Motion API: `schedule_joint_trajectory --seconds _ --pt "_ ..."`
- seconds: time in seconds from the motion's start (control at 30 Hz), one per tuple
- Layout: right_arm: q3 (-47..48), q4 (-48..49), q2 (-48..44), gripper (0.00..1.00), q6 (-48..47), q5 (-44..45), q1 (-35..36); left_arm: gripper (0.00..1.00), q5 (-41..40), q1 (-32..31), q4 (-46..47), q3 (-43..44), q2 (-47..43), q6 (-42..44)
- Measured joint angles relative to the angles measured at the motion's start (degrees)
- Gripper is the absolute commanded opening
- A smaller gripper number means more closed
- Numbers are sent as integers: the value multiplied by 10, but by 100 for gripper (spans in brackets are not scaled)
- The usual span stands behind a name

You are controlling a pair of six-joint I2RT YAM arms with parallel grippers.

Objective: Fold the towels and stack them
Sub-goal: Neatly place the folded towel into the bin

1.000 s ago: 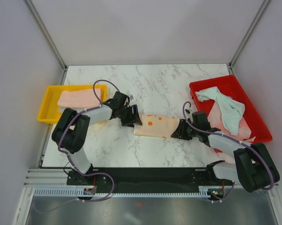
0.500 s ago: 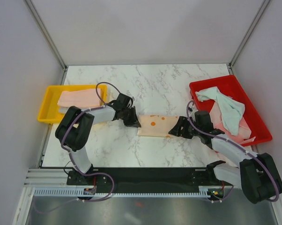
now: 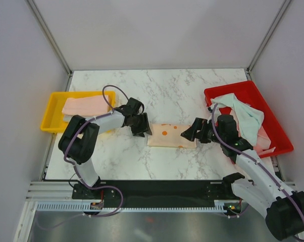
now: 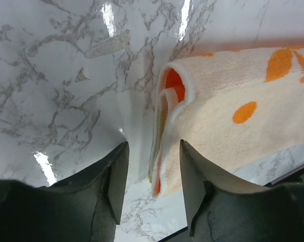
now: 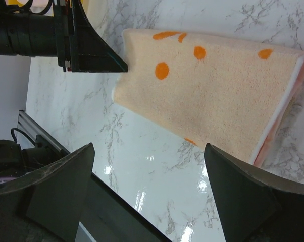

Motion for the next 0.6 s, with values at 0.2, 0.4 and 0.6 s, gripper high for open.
schedule_joint_trajectory --seconds 0.2,0.4,0.6 --pt "0 -3 24 93 -3 26 0 57 -21 -13 4 0 -2 -10" --pt "-17 74 152 40 3 34 0 61 -21 -24 25 -2 0 -24" --pt "-51 141 250 30 11 33 0 60 -16 -25 41 -7 0 -40"
